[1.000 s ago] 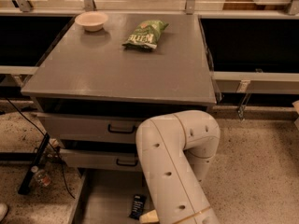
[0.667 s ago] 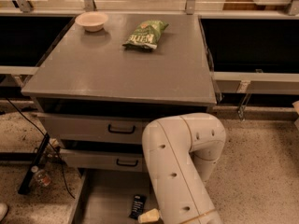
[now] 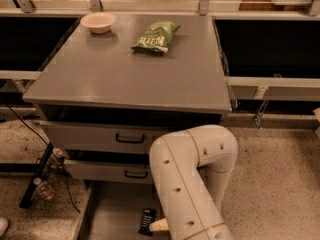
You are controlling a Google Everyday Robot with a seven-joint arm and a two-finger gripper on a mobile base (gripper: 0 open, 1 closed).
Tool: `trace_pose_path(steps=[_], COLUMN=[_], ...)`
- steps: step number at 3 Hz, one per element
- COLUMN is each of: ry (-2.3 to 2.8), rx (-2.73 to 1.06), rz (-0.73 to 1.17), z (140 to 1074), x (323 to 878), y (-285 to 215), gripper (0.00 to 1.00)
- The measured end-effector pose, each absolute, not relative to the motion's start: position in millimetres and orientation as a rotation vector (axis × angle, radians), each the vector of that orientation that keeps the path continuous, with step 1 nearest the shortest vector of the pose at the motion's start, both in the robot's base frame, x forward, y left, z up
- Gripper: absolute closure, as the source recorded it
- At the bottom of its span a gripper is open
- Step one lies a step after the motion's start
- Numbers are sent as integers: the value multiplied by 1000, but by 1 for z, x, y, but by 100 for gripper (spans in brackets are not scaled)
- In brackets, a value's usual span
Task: Pick rxbar blueberry from bottom drawer and place on counter
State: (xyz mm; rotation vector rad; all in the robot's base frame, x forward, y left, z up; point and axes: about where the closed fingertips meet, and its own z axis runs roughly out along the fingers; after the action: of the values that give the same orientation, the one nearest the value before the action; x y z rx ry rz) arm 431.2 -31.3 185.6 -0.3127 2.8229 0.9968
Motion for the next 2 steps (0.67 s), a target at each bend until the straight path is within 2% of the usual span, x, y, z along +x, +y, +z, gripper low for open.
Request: trace_pose_path(steps=[2], ry=[2781], rx=[-290], rz=[1070], z=[181], x=[436], y=[-37], gripper=[0])
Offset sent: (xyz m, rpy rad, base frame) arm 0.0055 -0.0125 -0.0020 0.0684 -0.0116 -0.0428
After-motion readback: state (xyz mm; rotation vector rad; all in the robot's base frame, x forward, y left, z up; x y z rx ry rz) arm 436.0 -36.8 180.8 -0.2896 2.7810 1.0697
